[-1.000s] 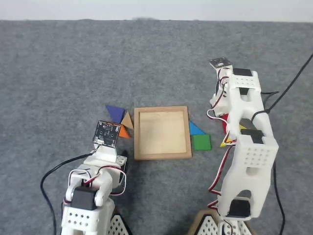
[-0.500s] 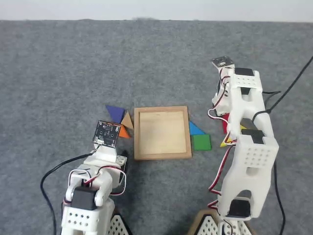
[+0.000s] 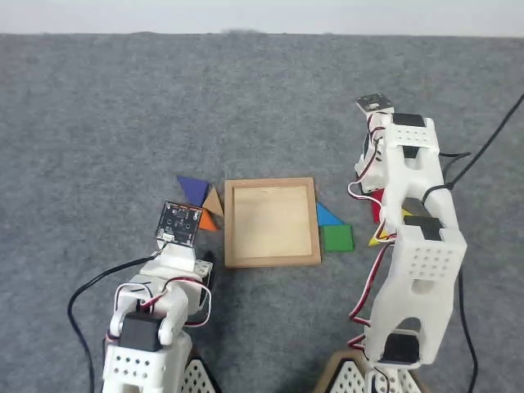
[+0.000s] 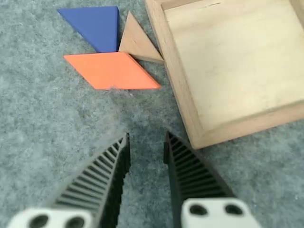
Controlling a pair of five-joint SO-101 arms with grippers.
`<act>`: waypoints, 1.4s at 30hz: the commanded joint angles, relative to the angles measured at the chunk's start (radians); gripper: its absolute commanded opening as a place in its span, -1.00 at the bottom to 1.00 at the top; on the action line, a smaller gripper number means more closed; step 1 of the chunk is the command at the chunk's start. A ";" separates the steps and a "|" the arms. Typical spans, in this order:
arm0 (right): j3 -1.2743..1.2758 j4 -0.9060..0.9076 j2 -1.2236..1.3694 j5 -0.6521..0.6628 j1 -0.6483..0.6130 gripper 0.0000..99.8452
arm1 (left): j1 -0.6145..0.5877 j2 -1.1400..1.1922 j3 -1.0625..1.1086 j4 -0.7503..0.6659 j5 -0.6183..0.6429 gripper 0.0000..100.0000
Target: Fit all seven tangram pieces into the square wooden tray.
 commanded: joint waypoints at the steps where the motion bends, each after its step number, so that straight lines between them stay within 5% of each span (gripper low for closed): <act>1: -0.006 -0.004 -0.004 -0.015 0.001 -0.56 | 0.005 -0.014 -0.005 0.002 -0.005 -0.78; 17: 0.000 0.070 -0.234 -0.057 -0.042 -0.57 | 0.005 -0.014 -0.005 0.002 -0.005 -0.78; 30: 0.101 0.216 -0.601 -0.256 -0.404 -0.57 | 0.005 -0.014 -0.005 0.002 -0.005 -0.78; 37: 0.485 -0.117 -0.750 -0.331 -0.567 -0.57 | 0.005 -0.014 -0.005 0.002 -0.005 -0.78; 42: 0.528 -0.228 -0.690 -0.446 -0.627 -0.57 | 0.005 -0.014 -0.005 0.002 -0.005 -0.78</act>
